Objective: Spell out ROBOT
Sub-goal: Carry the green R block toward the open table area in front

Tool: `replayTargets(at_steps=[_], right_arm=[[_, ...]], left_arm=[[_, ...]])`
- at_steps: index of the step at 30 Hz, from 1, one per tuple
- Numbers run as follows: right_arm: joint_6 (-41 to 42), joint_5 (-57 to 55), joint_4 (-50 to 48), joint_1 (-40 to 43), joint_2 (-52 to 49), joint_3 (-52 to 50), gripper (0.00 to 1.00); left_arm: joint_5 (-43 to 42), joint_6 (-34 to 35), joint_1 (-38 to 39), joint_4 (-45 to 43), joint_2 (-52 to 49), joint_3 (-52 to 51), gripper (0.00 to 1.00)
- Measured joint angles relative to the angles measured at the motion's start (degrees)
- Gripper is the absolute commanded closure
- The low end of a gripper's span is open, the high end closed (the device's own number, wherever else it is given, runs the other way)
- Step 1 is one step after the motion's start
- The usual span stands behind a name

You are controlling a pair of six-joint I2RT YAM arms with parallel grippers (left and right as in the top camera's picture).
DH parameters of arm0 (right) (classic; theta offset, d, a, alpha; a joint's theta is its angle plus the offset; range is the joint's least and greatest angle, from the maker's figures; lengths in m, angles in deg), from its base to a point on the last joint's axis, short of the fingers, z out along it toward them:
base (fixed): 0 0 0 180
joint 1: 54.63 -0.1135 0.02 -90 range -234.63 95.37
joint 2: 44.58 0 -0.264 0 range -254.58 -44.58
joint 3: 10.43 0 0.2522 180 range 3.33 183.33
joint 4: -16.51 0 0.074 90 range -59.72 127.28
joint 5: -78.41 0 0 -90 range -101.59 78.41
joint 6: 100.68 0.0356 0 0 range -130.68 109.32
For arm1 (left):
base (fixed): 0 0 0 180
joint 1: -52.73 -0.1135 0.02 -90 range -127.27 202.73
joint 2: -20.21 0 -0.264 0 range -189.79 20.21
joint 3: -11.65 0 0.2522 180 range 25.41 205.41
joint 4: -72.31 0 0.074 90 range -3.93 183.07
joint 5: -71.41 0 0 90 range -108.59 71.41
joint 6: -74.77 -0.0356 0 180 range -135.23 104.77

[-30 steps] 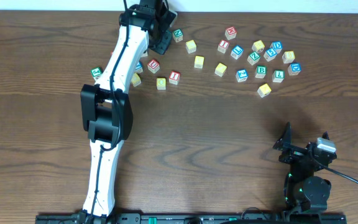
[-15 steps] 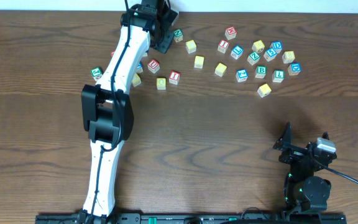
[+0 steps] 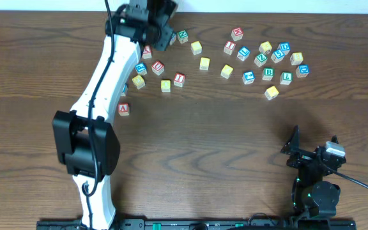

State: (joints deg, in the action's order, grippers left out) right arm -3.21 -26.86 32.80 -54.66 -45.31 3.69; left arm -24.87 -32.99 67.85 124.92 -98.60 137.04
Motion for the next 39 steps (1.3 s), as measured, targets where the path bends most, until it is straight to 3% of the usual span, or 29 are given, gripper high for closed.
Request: replayTargets(at_steps=[11, 24, 39], right_arm=[[0.00, 0.00, 0.00, 0.00, 0.00, 0.00, 0.01], [0.00, -0.02, 0.00, 0.00, 0.00, 0.00, 0.01], [0.00, -0.02, 0.00, 0.00, 0.00, 0.00, 0.01]], left_arm=[[0.02, 4.11, 0.00, -9.20, 13.84, -25.03, 0.92], [0.28, 14.73, 1.05, -8.68, 29.79, -35.82, 0.92], [5.42, 21.88, 7.67, -9.40, 31.47, -49.11, 0.93]])
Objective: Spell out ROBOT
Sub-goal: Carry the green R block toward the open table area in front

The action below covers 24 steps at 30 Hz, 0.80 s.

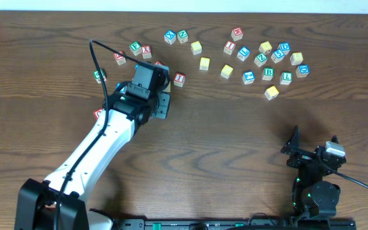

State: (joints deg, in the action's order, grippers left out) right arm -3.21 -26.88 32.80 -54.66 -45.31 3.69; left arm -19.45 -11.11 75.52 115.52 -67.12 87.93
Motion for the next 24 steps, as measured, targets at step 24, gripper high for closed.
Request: replayTargets(at_steps=[24], right_arm=[[0.00, 0.00, 0.00, 0.00, 0.00, 0.00, 0.01]], left_arm=[[-0.55, 5.09, 0.24, -10.69, 0.00, -11.63, 0.92]])
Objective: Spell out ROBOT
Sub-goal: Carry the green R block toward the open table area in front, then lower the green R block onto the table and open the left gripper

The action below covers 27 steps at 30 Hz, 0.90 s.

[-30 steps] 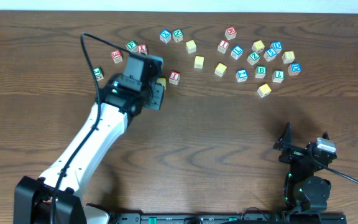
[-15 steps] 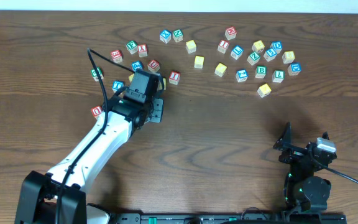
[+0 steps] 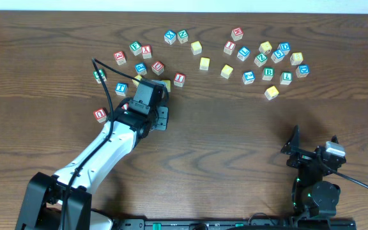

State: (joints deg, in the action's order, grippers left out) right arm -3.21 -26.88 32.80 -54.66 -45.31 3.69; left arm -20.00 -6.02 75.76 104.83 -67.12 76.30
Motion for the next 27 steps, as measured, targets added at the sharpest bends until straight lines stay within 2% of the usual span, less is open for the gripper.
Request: replayTargets(at_steps=[8, 15, 27], right_arm=[[0.00, 0.00, 0.00, 0.00, 0.00, 0.00, 0.01], [0.00, 0.00, 0.00, 0.00, 0.00, 0.00, 0.01], [0.00, 0.00, 0.00, 0.00, 0.00, 0.00, 0.01]], left_arm=[[-0.17, 0.72, 0.02, -0.17, -1.22, 0.00, 0.92], [-0.17, 1.66, 0.02, -0.35, -6.45, 0.00, 0.92], [-0.20, 4.55, 0.02, -2.05, -6.64, 0.00, 0.93]])
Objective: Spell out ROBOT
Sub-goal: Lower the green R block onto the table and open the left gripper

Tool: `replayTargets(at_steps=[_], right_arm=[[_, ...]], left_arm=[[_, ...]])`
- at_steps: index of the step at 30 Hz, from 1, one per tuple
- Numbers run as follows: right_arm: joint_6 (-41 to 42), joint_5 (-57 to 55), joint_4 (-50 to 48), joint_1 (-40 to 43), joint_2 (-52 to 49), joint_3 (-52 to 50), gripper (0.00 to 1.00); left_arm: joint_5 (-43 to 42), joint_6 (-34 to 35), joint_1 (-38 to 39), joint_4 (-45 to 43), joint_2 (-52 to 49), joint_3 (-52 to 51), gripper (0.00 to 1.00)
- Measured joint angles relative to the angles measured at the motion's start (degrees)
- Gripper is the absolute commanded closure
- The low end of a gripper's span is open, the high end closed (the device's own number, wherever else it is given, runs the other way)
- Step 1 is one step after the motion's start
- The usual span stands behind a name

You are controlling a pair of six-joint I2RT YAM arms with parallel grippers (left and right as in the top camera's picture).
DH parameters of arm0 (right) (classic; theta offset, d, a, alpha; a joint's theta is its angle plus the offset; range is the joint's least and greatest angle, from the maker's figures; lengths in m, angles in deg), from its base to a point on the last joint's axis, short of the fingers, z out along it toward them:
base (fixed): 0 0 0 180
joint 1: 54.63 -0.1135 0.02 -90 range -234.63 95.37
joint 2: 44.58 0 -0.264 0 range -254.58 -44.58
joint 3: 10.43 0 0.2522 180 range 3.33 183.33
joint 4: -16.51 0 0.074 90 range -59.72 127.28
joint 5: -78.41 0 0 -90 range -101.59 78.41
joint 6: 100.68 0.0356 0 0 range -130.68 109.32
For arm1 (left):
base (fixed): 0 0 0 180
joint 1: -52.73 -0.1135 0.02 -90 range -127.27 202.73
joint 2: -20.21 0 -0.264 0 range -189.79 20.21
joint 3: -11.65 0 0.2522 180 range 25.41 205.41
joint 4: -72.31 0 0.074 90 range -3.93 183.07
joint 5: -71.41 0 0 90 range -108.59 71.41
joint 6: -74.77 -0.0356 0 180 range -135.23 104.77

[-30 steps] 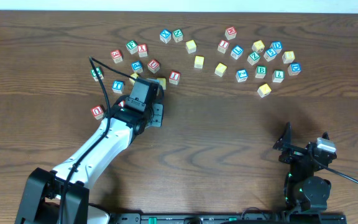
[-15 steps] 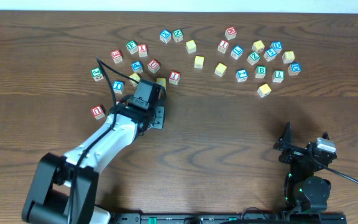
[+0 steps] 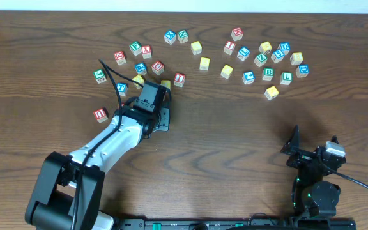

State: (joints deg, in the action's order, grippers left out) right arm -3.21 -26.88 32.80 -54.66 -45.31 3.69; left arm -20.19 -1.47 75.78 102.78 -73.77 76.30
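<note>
Lettered wooden blocks lie scattered across the far half of the table. A left cluster includes a red block (image 3: 147, 50), a blue one (image 3: 140, 68) and a yellow one (image 3: 165, 83). A right cluster surrounds a green B block (image 3: 268, 73). In the overhead view my left gripper (image 3: 163, 119) is low over bare wood just in front of the left cluster, near the yellow block. Its fingers are dark, and whether anything is between them is hidden. My right gripper (image 3: 293, 144) rests by its base, far from every block.
A red block (image 3: 100, 115) sits alone left of the left forearm. Single yellow blocks (image 3: 204, 63) lie mid-table at the back. The wooden table (image 3: 235, 128) reaches a white strip along the far edge. The arm bases stand at the near edge.
My left gripper has hardly shifted, staying just in front of the left cluster. The left arm's elbow and base link have swung a little to the right. The right arm is unchanged.
At first my left arm reached far back, its gripper over the blocks near the far edge. Then the gripper was back near the left cluster's front. Later it was slightly closer to me on bare wood, where it stays now. The right arm never moved.
</note>
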Motion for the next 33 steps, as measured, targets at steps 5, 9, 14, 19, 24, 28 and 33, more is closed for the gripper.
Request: replayTargets(at_steps=[5, 9, 14, 19, 24, 28, 33], right_arm=[[-0.02, 0.02, 0.00, 0.00, 0.00, 0.00, 0.01], [0.00, 0.02, 0.00, 0.00, 0.00, 0.00, 0.01], [0.00, 0.00, 0.00, 0.00, 0.00, 0.00, 0.01], [0.00, 0.00, 0.00, 0.00, 0.00, 0.00, 0.01], [0.00, 0.00, 0.00, 0.00, 0.00, 0.00, 0.01], [-0.02, 0.00, 0.00, 0.00, 0.00, 0.00, 0.01], [0.00, 0.02, 0.00, 0.00, 0.00, 0.00, 0.01]], left_arm=[[0.02, 0.61, 0.00, -0.02, 0.00, 0.00, 0.93], [0.02, 1.01, 0.00, -0.22, 0.00, 0.00, 0.93], [0.02, 1.07, 0.00, -1.99, 0.00, -1.11, 0.93], [0.02, 1.07, 0.00, -2.64, 0.00, -2.58, 0.93], [0.02, 1.07, 0.00, -2.86, 0.00, -2.60, 0.93], [0.02, 1.07, 0.00, -3.43, 0.00, -2.64, 0.92], [0.02, 1.07, 0.00, -5.11, 0.00, -3.45, 0.93]])
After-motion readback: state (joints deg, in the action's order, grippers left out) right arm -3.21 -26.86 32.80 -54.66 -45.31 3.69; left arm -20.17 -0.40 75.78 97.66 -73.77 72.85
